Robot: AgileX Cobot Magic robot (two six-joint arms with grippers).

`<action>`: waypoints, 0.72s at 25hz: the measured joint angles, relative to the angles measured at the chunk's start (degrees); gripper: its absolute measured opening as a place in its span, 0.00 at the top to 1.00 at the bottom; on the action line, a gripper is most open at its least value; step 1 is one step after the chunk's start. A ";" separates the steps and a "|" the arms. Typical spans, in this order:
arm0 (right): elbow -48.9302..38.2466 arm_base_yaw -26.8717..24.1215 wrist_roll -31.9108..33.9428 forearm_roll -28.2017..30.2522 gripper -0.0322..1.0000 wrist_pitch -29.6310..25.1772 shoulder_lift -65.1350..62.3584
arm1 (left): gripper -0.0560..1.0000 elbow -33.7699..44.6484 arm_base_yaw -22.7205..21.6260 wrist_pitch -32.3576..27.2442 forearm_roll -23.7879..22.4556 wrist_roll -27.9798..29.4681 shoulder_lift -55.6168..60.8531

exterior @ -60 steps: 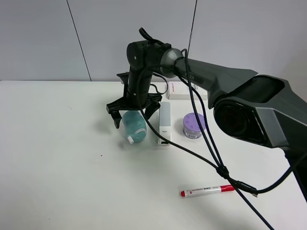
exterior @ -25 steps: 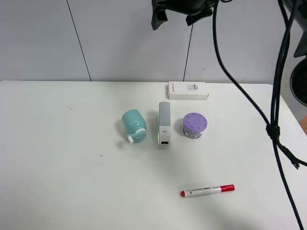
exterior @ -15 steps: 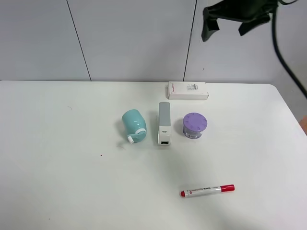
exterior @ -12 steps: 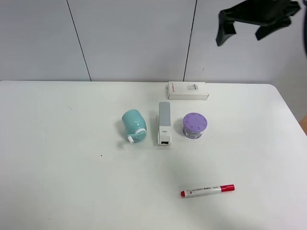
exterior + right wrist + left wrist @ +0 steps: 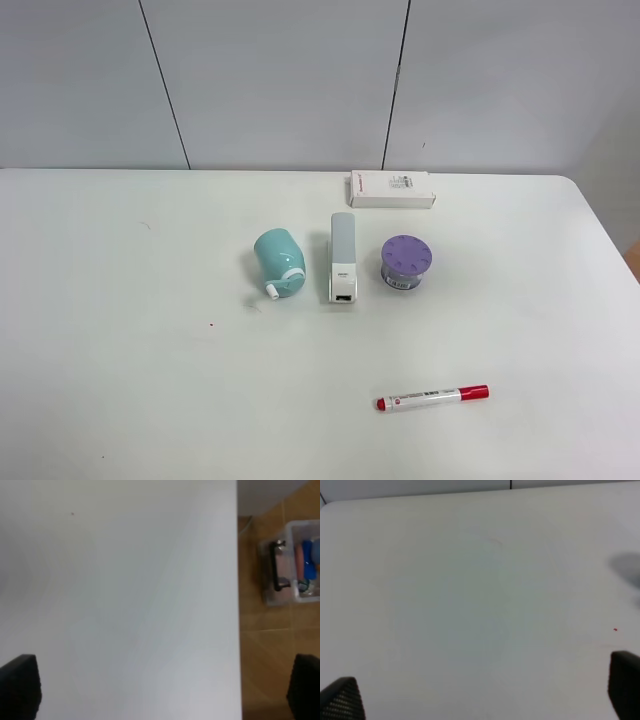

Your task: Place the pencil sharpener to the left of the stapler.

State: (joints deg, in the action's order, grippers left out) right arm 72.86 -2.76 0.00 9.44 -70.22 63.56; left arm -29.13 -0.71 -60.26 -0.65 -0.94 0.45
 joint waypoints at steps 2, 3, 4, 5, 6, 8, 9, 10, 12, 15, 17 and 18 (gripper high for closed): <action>-3.06 -0.42 -0.91 0.85 0.01 0.00 -4.30 | 0.01 0.00 0.00 0.00 0.00 0.00 0.00; -4.63 -0.48 -1.29 0.84 0.01 0.00 -6.52 | 0.01 0.00 0.00 0.00 0.00 0.00 0.00; -6.19 -0.48 -1.34 0.84 0.01 0.00 -8.64 | 0.01 0.00 0.00 0.00 0.00 0.00 0.00; -7.43 -0.48 -1.40 0.71 0.01 -0.05 -10.30 | 0.01 0.00 0.00 0.00 0.00 0.00 0.00; -8.77 -0.48 -1.54 0.71 0.01 -0.05 -12.12 | 0.01 0.00 0.00 0.00 0.00 0.00 0.00; -11.12 -0.48 -1.66 0.71 0.01 -0.05 -15.34 | 0.01 0.00 0.00 0.00 0.00 0.00 0.00; -11.99 -0.48 -1.66 0.71 0.01 -0.05 -16.51 | 0.01 0.00 0.00 0.00 0.00 0.00 0.00; -12.94 -0.48 -1.66 0.71 0.01 -0.05 -17.81 | 0.01 0.00 0.00 0.00 0.00 0.00 0.00; -14.80 -0.48 -1.66 0.71 0.01 -0.05 -20.03 | 0.01 0.00 0.00 0.00 0.00 0.00 0.00; -19.01 -0.48 -1.72 0.71 0.01 -0.05 -23.40 | 0.01 0.00 0.00 0.00 0.00 0.00 0.00; -21.73 -0.48 -1.66 0.69 0.01 -0.05 -25.61 | 0.01 0.00 0.00 0.00 0.00 0.00 0.00; -23.23 -0.48 -1.54 0.36 0.01 -0.05 -26.93 | 0.01 0.00 0.00 0.00 0.00 0.00 0.00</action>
State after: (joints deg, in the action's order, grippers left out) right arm 49.64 -3.24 -1.54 9.80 -70.27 36.63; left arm -29.13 -0.71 -60.26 -0.65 -0.94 0.45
